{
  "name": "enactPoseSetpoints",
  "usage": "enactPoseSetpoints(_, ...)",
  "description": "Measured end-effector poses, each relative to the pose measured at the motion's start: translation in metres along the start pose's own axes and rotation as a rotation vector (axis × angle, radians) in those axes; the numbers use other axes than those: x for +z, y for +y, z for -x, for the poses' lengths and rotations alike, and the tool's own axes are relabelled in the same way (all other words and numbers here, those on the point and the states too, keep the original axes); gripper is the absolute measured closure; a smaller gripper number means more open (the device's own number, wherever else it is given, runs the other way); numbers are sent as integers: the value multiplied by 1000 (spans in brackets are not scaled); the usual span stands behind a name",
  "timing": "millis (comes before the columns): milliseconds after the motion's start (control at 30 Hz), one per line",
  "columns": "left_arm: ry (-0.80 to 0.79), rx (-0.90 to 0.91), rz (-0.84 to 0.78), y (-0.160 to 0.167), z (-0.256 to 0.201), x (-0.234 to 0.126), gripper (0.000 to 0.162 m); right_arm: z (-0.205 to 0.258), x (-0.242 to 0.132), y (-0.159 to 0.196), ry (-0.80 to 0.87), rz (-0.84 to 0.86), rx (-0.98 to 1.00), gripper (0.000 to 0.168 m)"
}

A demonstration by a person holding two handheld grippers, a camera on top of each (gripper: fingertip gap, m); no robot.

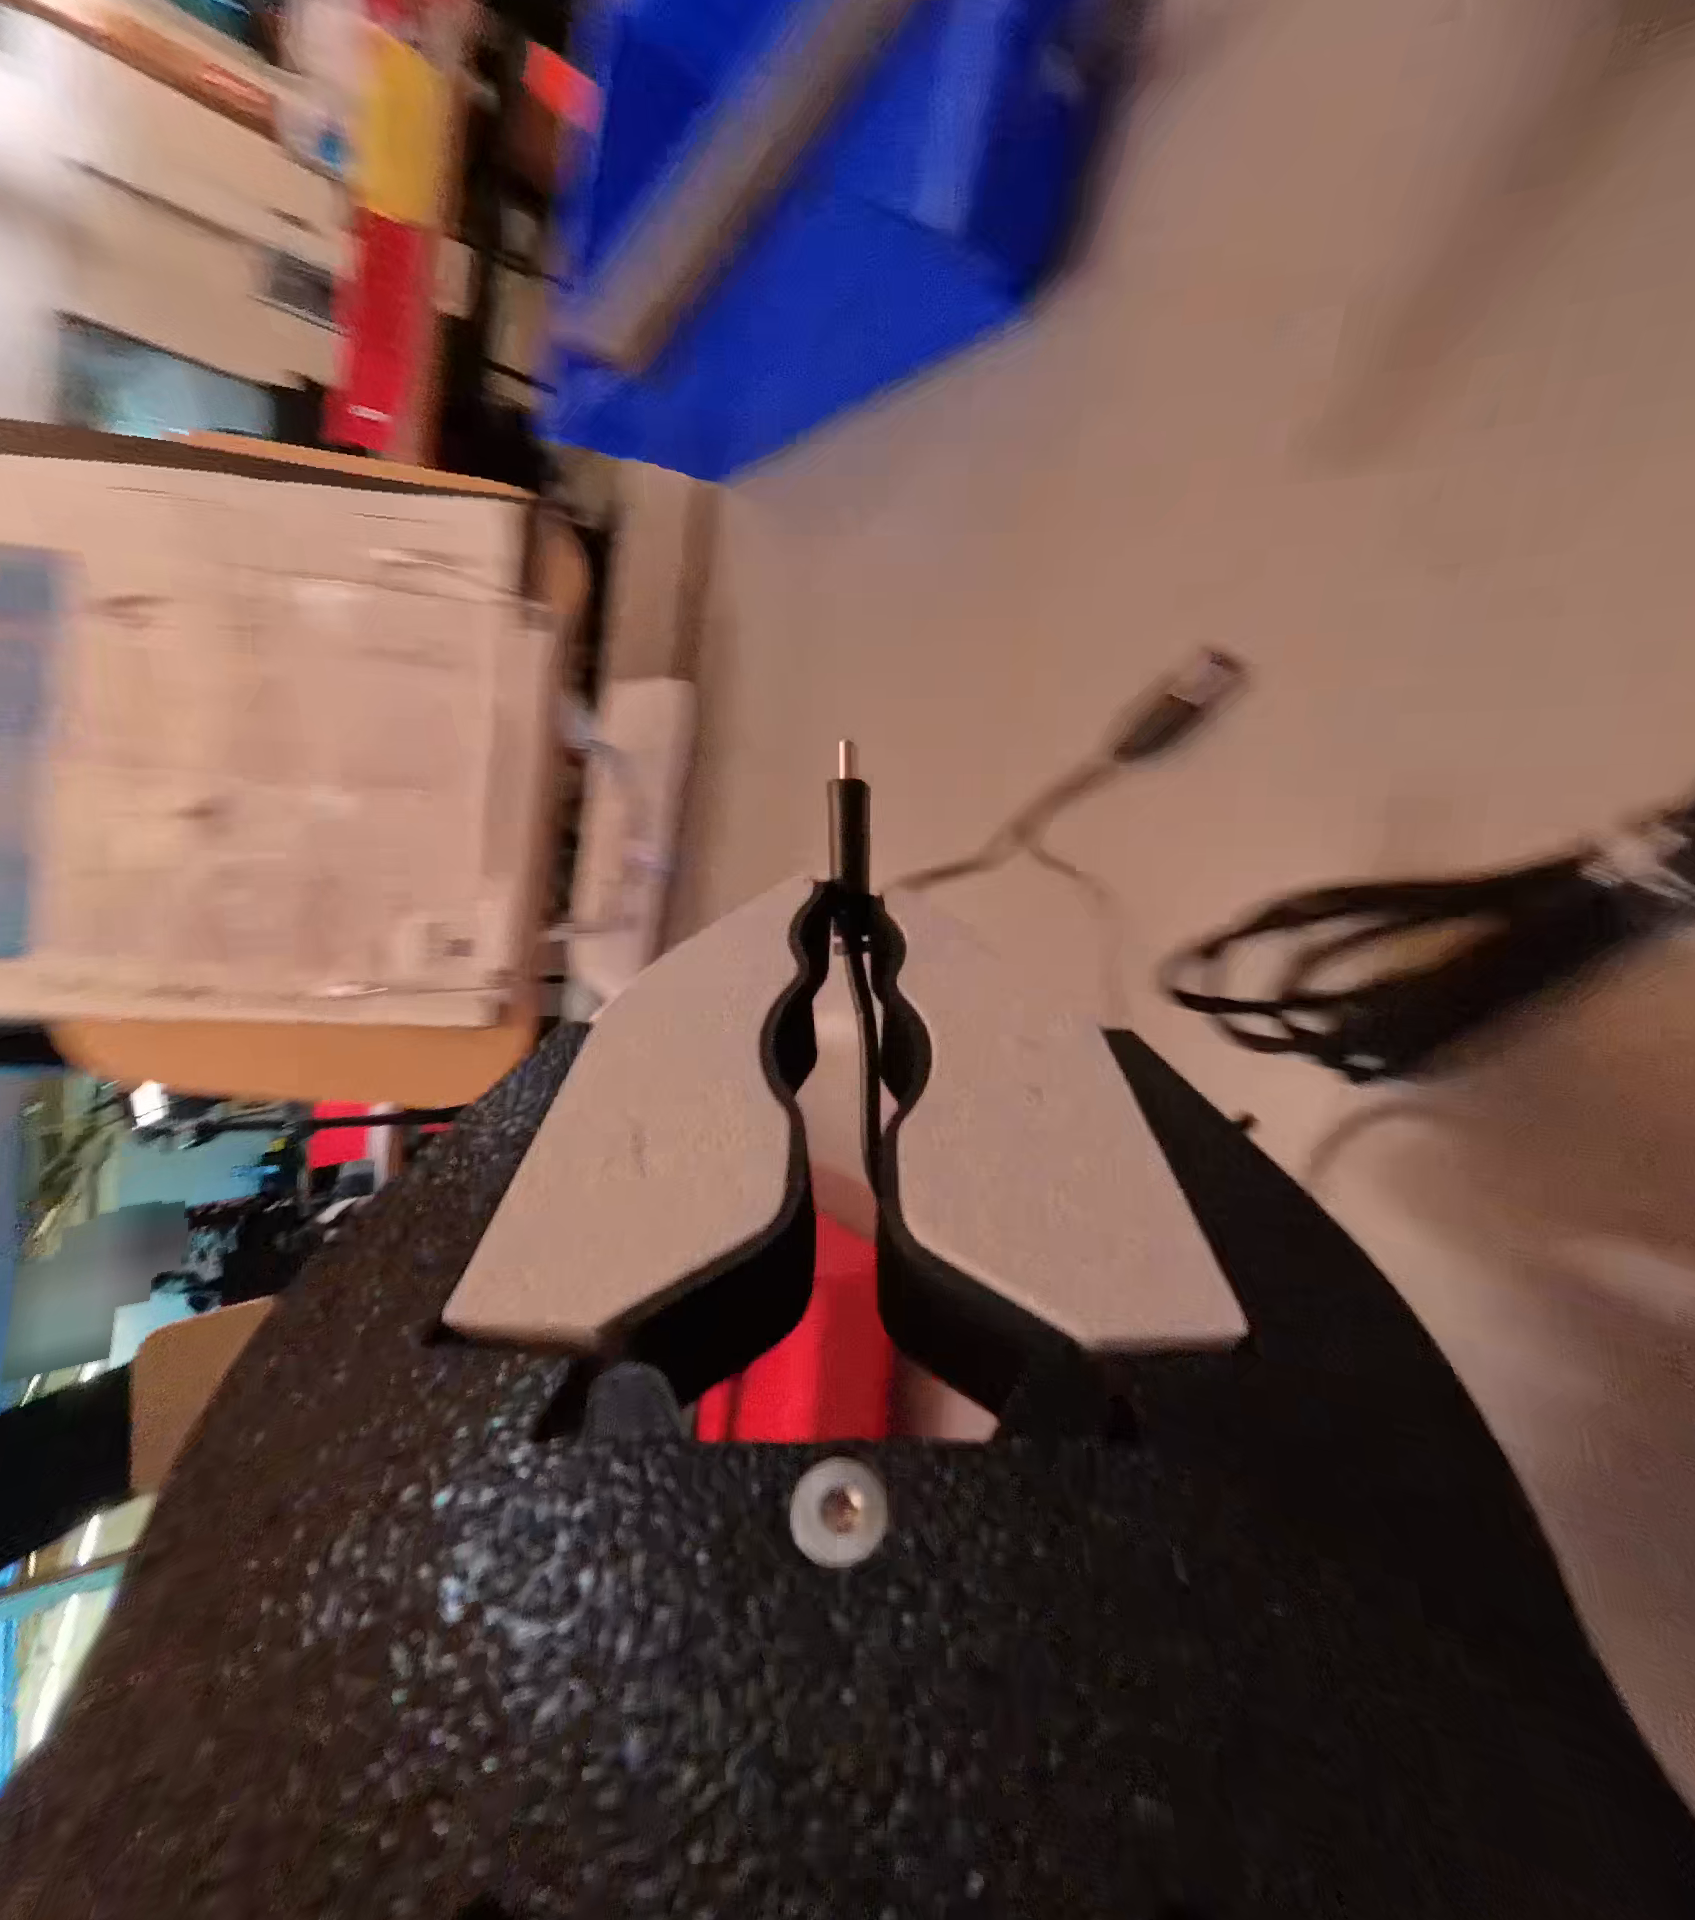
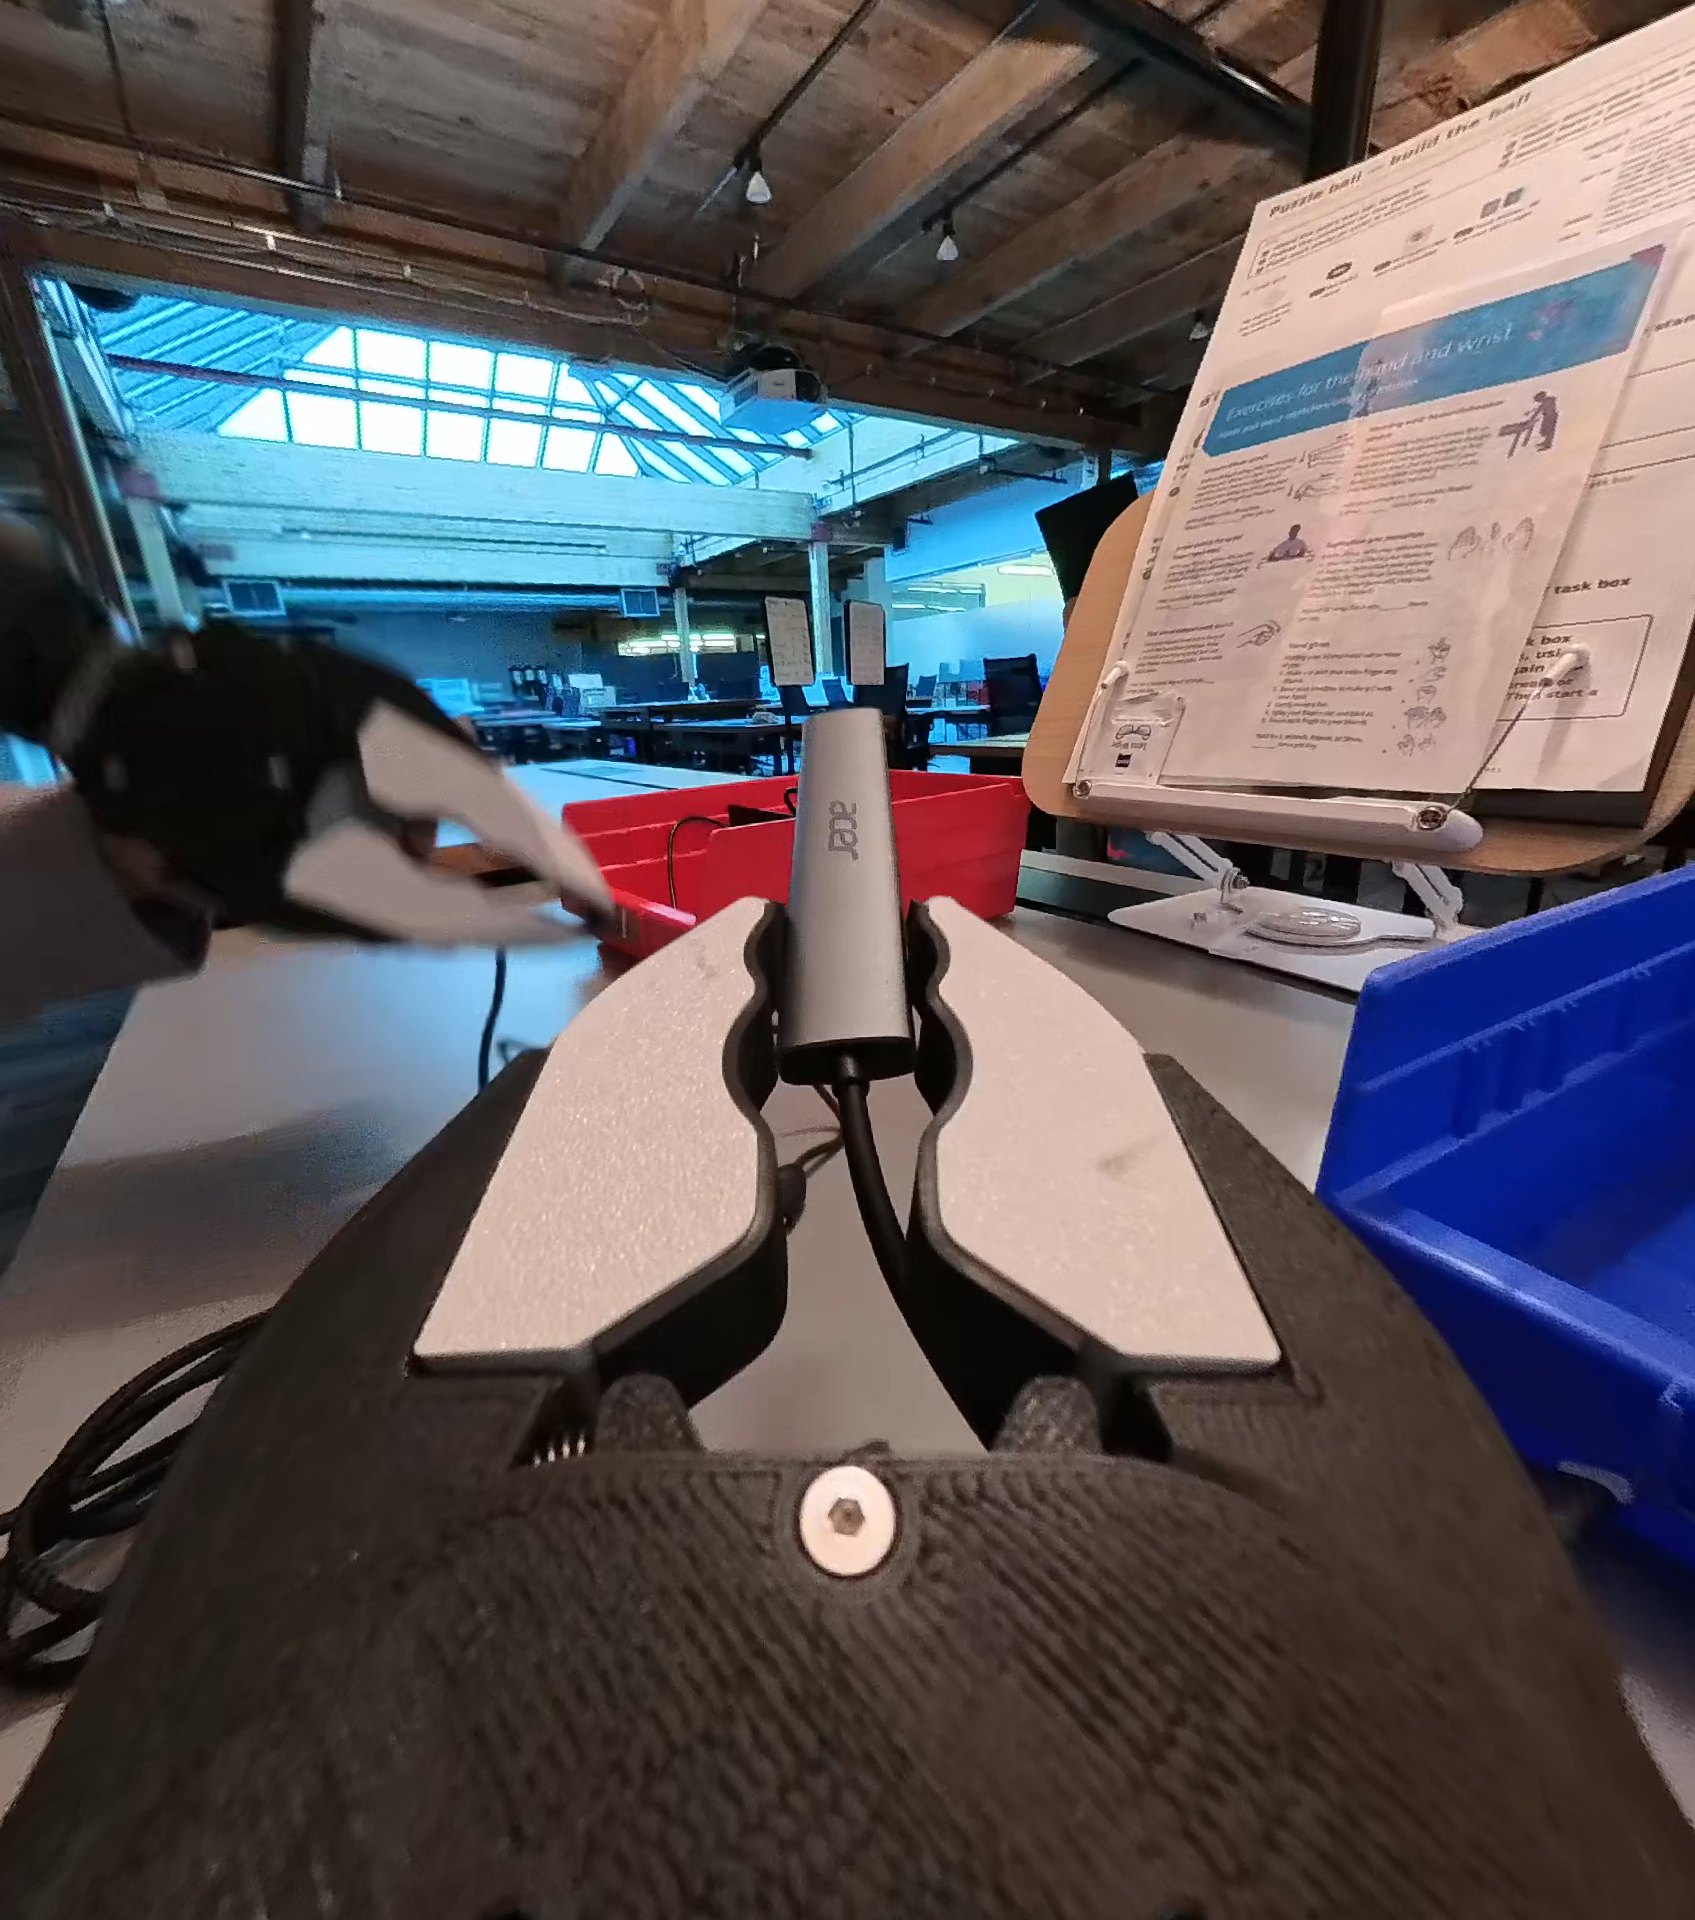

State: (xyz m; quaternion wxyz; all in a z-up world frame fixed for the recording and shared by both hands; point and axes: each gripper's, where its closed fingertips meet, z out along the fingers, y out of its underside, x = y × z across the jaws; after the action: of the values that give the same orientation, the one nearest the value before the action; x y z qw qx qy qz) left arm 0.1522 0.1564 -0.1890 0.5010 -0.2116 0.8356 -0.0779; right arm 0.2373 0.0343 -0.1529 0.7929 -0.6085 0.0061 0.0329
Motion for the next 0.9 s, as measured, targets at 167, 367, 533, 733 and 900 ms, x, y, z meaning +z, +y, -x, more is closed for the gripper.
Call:
enactPoseSetpoints(167, 178, -161, 3, 19, -59, 36, 155, 1, 0, 0, -8, 0, -5, 145)
enactPoseSetpoints(367, 481, -559, -17, 24, -65, 40, 138, 2, 0, 0, -15, 2, -1, 145)
enactPoseSetpoints(533, 708, -695, -26, 35, -52, 31, 126, 4, 1, 1, -28, 10, -7, 145)
enactPoseSetpoints(733, 746, -574, 89, 54, -19, 13, 125, 4, 1, 1, -33, 8, -5, 145)
enactPoseSetpoints(900, 820, -833, 276, 86, -23, -16, 125, 5, 1, 1, -36, 6, -9, 146)
